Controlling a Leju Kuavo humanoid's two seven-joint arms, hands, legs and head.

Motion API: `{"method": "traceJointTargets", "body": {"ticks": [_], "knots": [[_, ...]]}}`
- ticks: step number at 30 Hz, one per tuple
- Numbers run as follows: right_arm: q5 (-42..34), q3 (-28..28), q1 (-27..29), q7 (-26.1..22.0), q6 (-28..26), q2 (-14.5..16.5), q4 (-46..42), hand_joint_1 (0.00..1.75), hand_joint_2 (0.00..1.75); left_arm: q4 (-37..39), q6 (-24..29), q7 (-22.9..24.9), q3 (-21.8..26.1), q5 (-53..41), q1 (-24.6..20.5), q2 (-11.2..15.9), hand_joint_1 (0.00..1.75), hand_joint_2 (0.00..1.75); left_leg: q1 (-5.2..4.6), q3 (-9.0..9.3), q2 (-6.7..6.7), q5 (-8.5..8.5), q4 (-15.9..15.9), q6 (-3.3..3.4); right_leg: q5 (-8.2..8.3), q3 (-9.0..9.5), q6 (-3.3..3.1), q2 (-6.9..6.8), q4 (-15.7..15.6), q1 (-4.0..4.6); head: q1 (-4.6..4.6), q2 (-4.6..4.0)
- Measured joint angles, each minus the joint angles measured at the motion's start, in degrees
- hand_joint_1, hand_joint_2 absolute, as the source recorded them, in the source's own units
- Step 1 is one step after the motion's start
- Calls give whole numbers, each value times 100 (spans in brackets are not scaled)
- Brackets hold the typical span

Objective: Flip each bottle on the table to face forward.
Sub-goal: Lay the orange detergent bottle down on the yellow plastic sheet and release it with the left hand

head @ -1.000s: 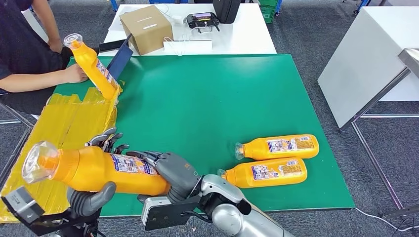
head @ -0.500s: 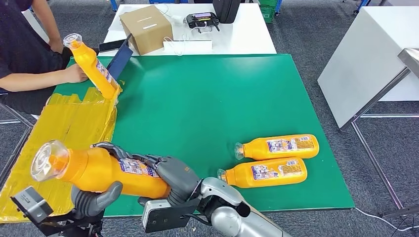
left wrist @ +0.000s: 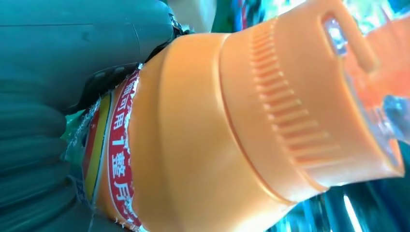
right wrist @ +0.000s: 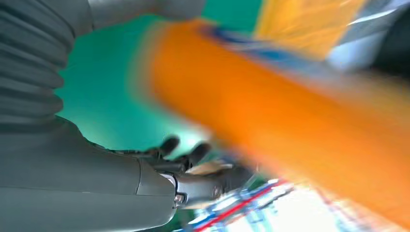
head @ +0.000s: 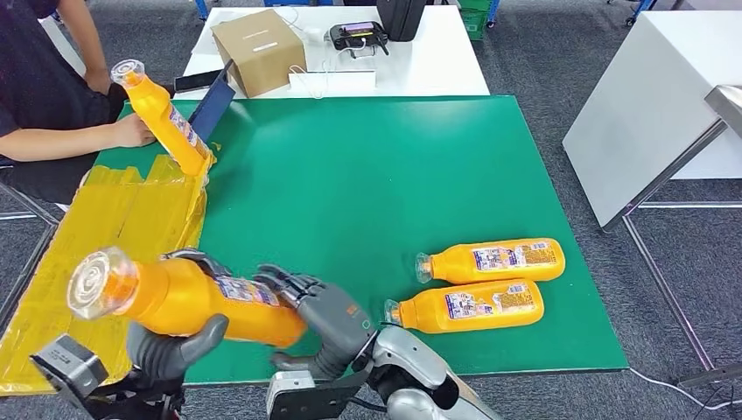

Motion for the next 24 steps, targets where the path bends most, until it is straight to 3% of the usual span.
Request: {"method": "traceJointTargets", "body": {"ticks": [11,15,18,21,24], "knots": [[736,-1691,1070,213,42,-830,-886,0,175,-19,1730,-1081,1789,-3037,-102,12,175,175,-3,0,-3,-1,1,1,0,3,1,-2,-2,-4,-1,0],[863,-2359,1307,189,265,-1270,-1183,0,175,13,2009,-497,1902,-5247,13,230,175,175,-6,-1,-7,-2,1,1,0,3,2,-4,-3,-6,-1,0],[670,-2897,1368,76,636,-1716,-1491,0,175,247,2127,214,1789,-6971,90,708,175,175,-11,0,-6,-2,1,2,0,2,3,-3,-2,-7,-1,0],[423,-3318,1368,8,948,-2095,-1805,0,175,625,2030,628,1649,-7418,132,1236,175,175,-10,1,-3,-2,1,2,1,2,2,-1,-2,-5,-2,0],[385,-3516,1369,-2,1029,-2292,-1996,0,175,880,1986,693,1562,-7486,151,1542,175,175,-5,2,-3,-1,1,1,1,2,2,-1,-1,-3,-2,0]]}}
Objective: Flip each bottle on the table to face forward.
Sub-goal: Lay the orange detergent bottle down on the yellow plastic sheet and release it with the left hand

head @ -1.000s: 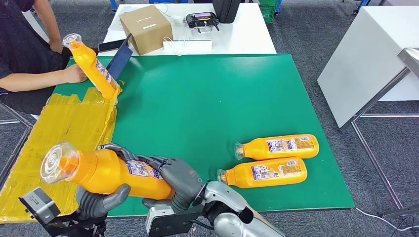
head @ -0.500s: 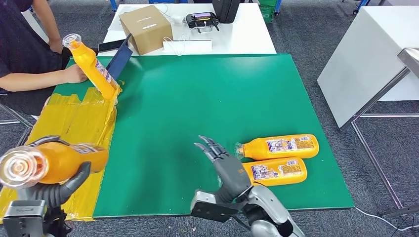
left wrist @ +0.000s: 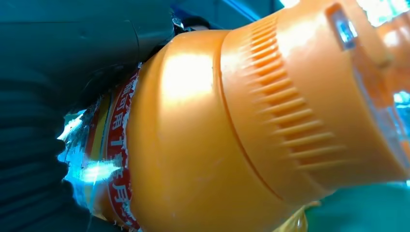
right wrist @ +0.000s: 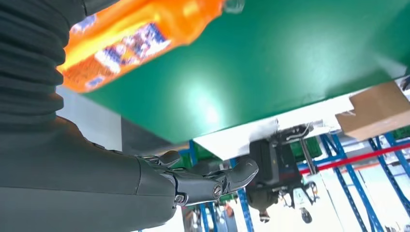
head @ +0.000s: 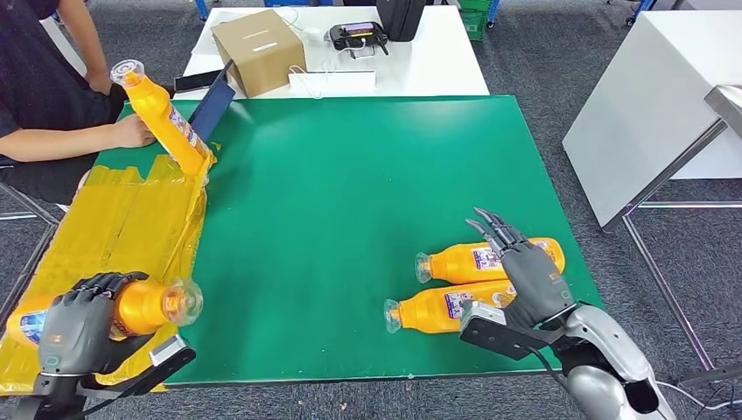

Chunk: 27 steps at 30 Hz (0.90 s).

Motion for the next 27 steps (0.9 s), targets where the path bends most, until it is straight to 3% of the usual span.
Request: {"method": "traceJointTargets", "body": {"ticks": [7,15,21,22,23,25,26,27], "knots": [[95,-27,79,9,-62,-335,-285,0,175,528,-319,155,-432,-119,169,851,175,175,0,-2,6,-1,-1,-1,-2,-3,-1,2,0,-1,0,1],[252,68,143,0,-108,-468,-376,0,175,1018,-645,284,-915,118,134,1272,175,175,-2,-3,0,-1,-1,0,-1,-2,0,2,0,-2,1,0],[340,176,125,-27,-110,-493,-387,0,175,1364,-685,262,-1179,318,-60,1378,175,175,-1,-1,-3,0,-1,0,0,3,0,0,0,-2,0,0],[368,200,125,-32,-111,-494,-389,0,175,1398,-688,249,-1206,350,-102,1379,156,175,-1,-1,-4,0,-1,0,0,4,0,0,0,-2,0,0],[397,227,125,-37,-115,-494,-390,0,175,1429,-690,238,-1226,376,-141,1379,113,175,-1,-1,-4,0,-1,0,0,4,0,0,0,-2,0,0],[450,286,126,-44,-128,-494,-390,0,175,1486,-689,225,-1266,412,-204,1378,25,87,-1,-1,-4,0,-1,0,0,4,0,0,0,-2,0,0],[472,311,127,-46,-136,-494,-390,0,175,1510,-687,217,-1285,432,-228,1377,0,44,-1,0,-4,0,-1,0,0,4,0,0,0,-2,-1,0],[494,335,128,-46,-143,-494,-390,0,175,1534,-685,208,-1307,452,-248,1372,0,0,-1,0,-4,0,-1,0,0,3,0,0,0,-2,0,0]]}}
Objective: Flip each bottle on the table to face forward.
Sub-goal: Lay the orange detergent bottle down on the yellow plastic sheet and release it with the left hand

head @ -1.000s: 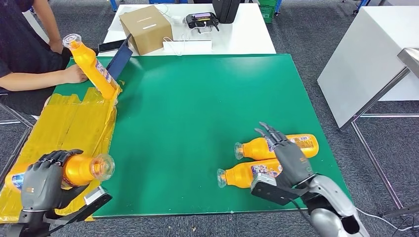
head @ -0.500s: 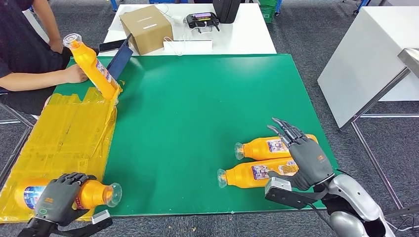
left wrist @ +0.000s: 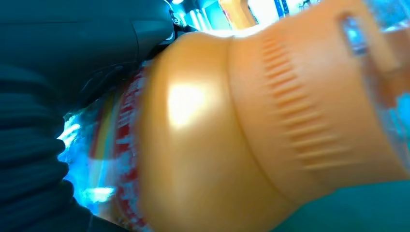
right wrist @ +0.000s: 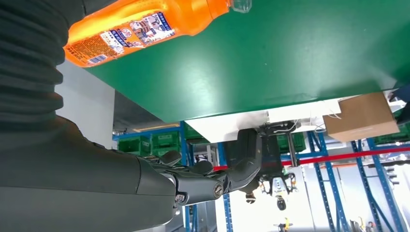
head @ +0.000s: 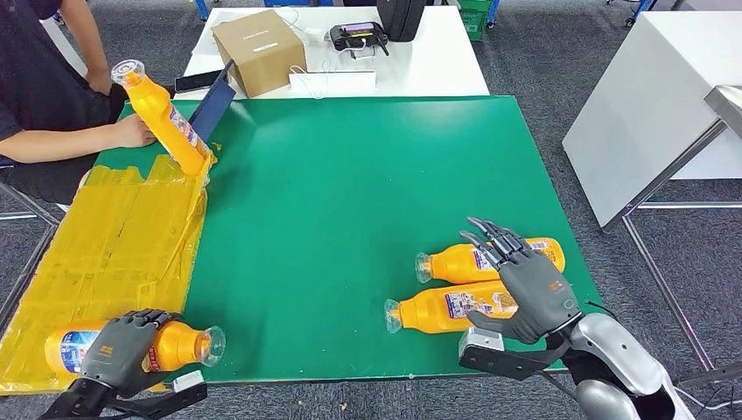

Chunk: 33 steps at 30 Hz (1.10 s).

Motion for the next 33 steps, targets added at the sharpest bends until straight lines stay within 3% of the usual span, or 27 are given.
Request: {"method": "traceJointTargets", "body": {"ticks": [28,33], "knots": [[74,250,7,0,-13,0,0,0,175,154,13,-30,-205,18,-72,-91,0,0,0,0,1,0,0,0,0,-2,0,1,0,0,1,0],[147,298,36,0,-13,-1,0,0,175,150,239,-23,-179,-71,-70,-166,0,0,0,0,1,0,0,0,0,-2,0,1,0,0,0,0]]}}
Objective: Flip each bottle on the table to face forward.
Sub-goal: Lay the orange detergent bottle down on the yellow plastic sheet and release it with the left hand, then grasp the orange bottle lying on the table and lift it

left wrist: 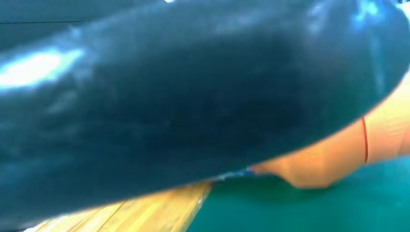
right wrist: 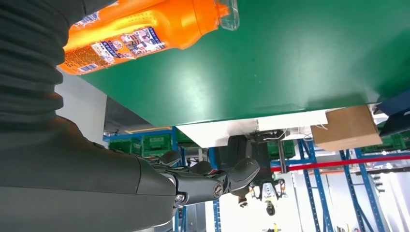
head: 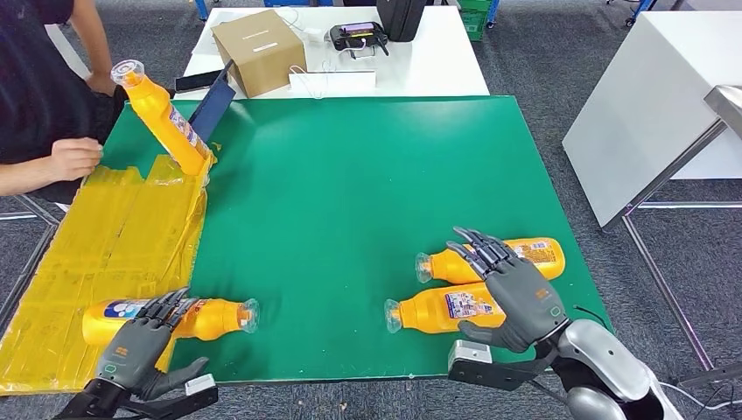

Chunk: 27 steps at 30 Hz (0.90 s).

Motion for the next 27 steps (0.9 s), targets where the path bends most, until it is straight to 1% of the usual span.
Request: {"method": "traceJointTargets", "body": {"ticks": [2,3,4,6,7,9,12,16,20,22,25,27], "knots": [[106,22,95,38,0,-10,-3,0,175,-48,270,-85,75,128,13,-155,0,0,0,0,0,0,0,0,0,-2,0,-2,0,0,-2,0],[198,30,198,80,-14,-27,-6,0,175,-134,406,-192,165,397,29,-298,0,0,0,-1,-4,0,1,0,-1,-1,1,-5,-1,-1,-1,0],[303,35,340,125,-45,-55,-10,0,175,-282,491,-325,296,826,47,-501,0,0,-2,-4,-11,0,1,1,-2,-1,1,-11,-1,-1,1,0],[468,44,636,181,-134,-122,-15,0,175,-648,486,-519,590,1665,71,-911,0,0,-6,-11,-25,-3,1,2,-2,1,2,-22,-1,-4,4,0],[508,49,745,190,-171,-150,-15,0,175,-805,441,-556,715,1907,74,-1076,0,0,-9,-13,-26,-7,1,3,-2,1,3,-23,-1,-6,3,0],[538,54,873,201,-204,-187,-15,0,175,-1005,382,-599,902,2017,76,-1290,0,0,-13,-10,-15,-13,1,6,0,-1,4,-18,-1,-9,-1,0],[546,69,951,247,-200,-226,-15,0,175,-1181,362,-779,1101,2238,83,-1541,0,0,-13,-4,-7,-14,1,6,0,-3,4,-14,-2,-9,-1,0],[530,79,1050,436,-202,-291,-15,0,175,-1412,168,-1154,1397,3186,87,-1901,0,0,-11,-1,-7,-11,1,7,-1,0,3,-15,-1,-8,0,0],[513,80,1189,556,-254,-387,-15,0,175,-1641,-31,-1332,1692,3985,88,-2220,0,0,-11,-2,-7,-11,1,8,-1,1,3,-15,-1,-9,-1,0],[501,82,1240,589,-273,-438,-14,0,175,-1723,-180,-1395,1842,4617,89,-2352,0,0,-12,-2,-7,-12,1,8,-1,0,3,-15,-1,-9,-1,0],[465,89,1279,653,-299,-562,-8,0,175,-1787,-573,-1407,2110,6016,88,-2510,0,0,-12,-2,-7,-12,1,8,-1,0,4,-15,-1,-9,-1,0],[417,91,1288,694,-317,-678,3,0,175,-1806,-886,-1389,2297,6898,93,-2569,0,0,-12,-2,-7,-12,1,8,-1,0,3,-15,-1,-9,-1,0]]}}
